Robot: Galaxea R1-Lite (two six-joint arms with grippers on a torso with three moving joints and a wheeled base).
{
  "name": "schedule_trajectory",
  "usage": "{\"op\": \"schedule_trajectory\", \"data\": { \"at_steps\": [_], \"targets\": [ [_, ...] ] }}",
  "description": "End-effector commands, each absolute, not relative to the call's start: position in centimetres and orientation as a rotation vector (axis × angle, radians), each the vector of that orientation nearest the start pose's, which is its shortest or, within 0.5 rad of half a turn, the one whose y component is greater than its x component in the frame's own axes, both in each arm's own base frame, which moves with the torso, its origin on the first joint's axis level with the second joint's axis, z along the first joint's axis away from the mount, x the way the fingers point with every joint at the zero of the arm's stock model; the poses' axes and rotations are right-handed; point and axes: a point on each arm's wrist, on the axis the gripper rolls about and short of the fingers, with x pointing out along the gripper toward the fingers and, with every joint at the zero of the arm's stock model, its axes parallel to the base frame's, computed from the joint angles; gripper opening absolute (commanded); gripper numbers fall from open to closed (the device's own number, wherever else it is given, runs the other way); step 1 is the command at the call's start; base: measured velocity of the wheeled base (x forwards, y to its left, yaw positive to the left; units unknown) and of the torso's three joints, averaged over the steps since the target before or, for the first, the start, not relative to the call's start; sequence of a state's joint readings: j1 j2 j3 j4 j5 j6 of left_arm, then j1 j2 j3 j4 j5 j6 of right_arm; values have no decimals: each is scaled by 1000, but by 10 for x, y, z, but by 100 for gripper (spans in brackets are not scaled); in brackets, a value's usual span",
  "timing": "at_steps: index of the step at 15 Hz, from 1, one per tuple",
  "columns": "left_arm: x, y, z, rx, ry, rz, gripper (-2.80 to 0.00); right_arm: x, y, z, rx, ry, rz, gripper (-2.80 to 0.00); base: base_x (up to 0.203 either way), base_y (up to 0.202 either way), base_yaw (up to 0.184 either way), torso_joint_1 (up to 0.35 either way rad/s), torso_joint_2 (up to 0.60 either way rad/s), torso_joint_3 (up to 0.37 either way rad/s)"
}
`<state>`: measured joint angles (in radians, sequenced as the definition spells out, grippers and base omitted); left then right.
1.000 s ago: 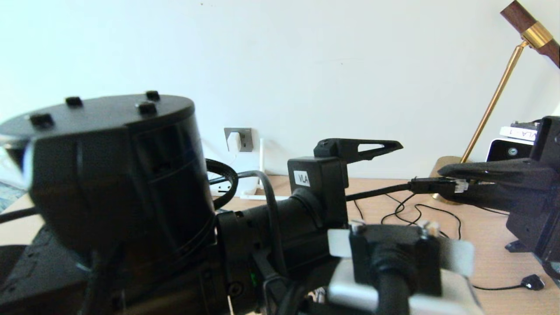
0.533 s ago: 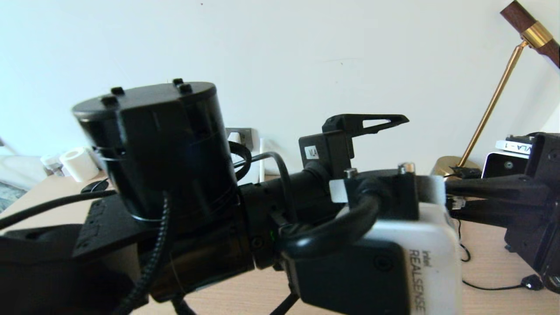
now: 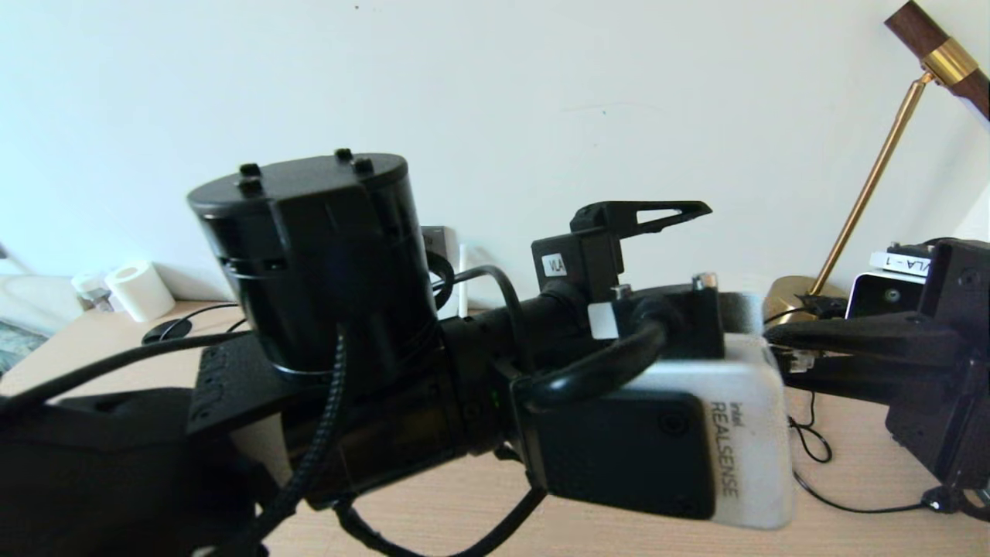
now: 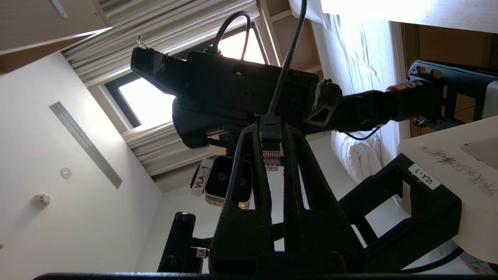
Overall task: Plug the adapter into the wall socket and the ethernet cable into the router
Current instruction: Hand it to the other hand
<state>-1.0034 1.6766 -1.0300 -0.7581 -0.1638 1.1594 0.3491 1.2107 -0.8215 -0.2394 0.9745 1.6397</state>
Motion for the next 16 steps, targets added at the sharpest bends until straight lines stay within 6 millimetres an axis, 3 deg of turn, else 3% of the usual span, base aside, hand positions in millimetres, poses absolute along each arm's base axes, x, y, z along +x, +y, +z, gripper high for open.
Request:
{"op": "schedule_trajectory", "data": {
  "at_steps": [1,16],
  "targets": [
    [172,-269,263,981,-758,-949,0,161,78,269,1424,1205,871,-280,0,0,0,0,0,0],
    [176,-267,261,979,-767,-944,0,162,79,268,1424,1203,868,-280,0,0,0,0,0,0]
  ]
}}
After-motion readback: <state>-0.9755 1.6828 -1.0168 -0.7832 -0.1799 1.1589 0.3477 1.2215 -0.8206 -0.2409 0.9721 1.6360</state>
